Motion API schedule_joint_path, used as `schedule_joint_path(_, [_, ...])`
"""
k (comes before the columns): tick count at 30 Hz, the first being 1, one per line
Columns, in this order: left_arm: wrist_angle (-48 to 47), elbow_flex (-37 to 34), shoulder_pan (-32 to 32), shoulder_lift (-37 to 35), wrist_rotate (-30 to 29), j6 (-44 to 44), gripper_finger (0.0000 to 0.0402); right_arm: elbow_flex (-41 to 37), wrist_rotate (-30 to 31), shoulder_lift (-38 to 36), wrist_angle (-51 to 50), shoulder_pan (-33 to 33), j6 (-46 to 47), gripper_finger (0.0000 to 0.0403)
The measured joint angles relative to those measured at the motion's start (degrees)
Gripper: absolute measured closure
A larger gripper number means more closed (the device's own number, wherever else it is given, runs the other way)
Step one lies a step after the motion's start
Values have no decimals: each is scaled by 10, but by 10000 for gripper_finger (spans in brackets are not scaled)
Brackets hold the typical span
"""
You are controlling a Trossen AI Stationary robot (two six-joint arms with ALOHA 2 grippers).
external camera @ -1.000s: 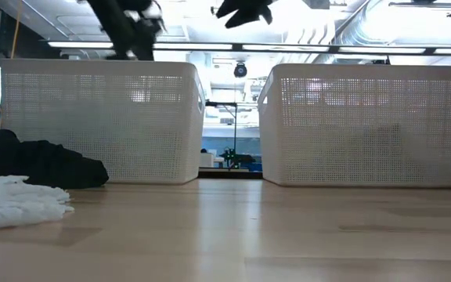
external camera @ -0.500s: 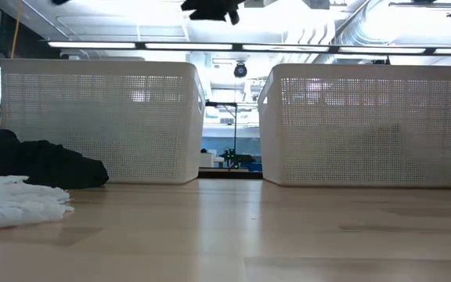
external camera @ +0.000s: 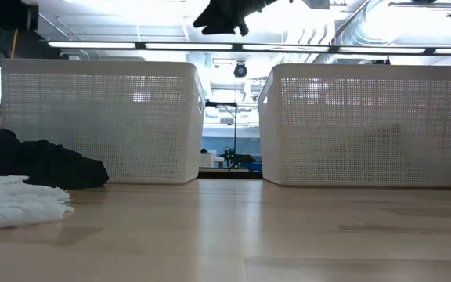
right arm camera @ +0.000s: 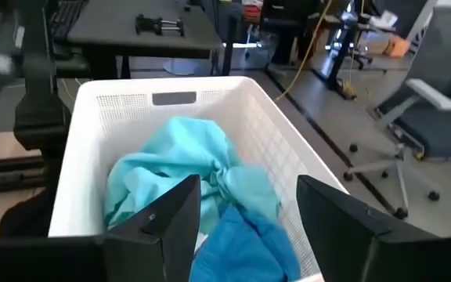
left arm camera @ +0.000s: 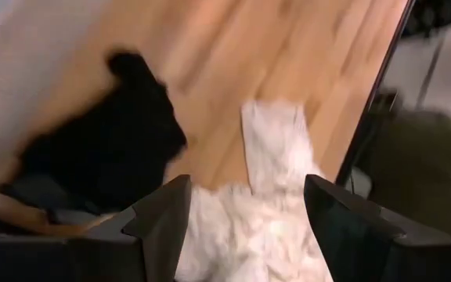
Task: Sort clothes
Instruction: Put the black underwear into the right white bin
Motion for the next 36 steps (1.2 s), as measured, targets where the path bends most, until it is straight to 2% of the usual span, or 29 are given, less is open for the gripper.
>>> schedule_joint_path(3, [54,-85,-30,18,43,-26,163,0,-1,0,-15,-4,7,203])
schedule_joint_path(7, [120,-185,-67,44,40,-71,163,0,-3,0,-34,-4,7,203])
schedule_joint_path(9, [144,-223,-90,58,13,-81,163,0,-7,0,-41,-4,4,203])
schedule_joint_path(14, [169,-286,-146,89,-113,-62,163,0,-8,0,-30,-4,-22,203])
schedule_joint_path(17, [205,-318,-171,111,-150,-29,163,0,-8,0,-20,-6,-30,203])
schedule_joint_path(20, [253,-353,-183,135,-150,-16,163,1,-7,0,-17,-7,-35,203])
schedule_joint_path(26, [365,-414,-185,170,-104,-47,171,2,-8,-1,-17,-6,-5,203])
schedule_joint_path(29, [383,-418,-185,177,-107,-68,211,2,-9,-4,-18,-2,9,203])
schedule_joint_path(31, [385,-419,-184,177,-112,-75,257,2,-9,-10,-25,2,9,203])
schedule_joint_path(34, [393,-420,-185,174,-107,-98,349,2,-11,-27,-32,9,4,203])
schedule_joint_path(36, [389,-413,-184,169,-104,-124,385,2,-13,-42,-35,11,0,203])
